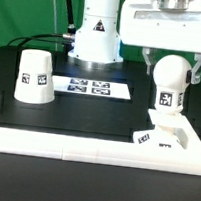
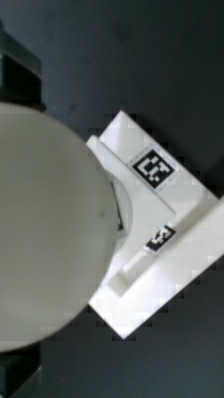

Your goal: Assemble lamp

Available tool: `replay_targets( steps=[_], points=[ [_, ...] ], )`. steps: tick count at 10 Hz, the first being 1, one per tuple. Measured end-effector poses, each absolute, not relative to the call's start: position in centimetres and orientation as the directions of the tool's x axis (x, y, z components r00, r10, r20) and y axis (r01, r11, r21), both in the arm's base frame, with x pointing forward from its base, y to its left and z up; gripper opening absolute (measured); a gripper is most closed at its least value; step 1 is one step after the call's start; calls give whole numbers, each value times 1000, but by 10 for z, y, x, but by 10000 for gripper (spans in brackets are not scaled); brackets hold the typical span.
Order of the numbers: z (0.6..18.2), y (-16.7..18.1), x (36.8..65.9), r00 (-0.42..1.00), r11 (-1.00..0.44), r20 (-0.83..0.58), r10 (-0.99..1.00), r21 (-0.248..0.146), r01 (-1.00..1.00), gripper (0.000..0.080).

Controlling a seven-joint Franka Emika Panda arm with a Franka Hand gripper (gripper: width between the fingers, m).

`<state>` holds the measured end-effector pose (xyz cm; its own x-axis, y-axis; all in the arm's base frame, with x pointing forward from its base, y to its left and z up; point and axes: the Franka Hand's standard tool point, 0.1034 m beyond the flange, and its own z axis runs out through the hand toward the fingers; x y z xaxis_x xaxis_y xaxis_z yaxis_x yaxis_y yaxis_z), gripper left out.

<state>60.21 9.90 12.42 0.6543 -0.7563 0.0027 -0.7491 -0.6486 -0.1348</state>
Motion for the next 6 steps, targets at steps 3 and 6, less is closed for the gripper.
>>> replay_targets(
  steps=[3,6],
  points=[
    [123,98,602,589,-581,-21,-808,-140,-802,579],
    [120,101,600,667,-659,-10,-745,-137,-739,687]
  ],
)
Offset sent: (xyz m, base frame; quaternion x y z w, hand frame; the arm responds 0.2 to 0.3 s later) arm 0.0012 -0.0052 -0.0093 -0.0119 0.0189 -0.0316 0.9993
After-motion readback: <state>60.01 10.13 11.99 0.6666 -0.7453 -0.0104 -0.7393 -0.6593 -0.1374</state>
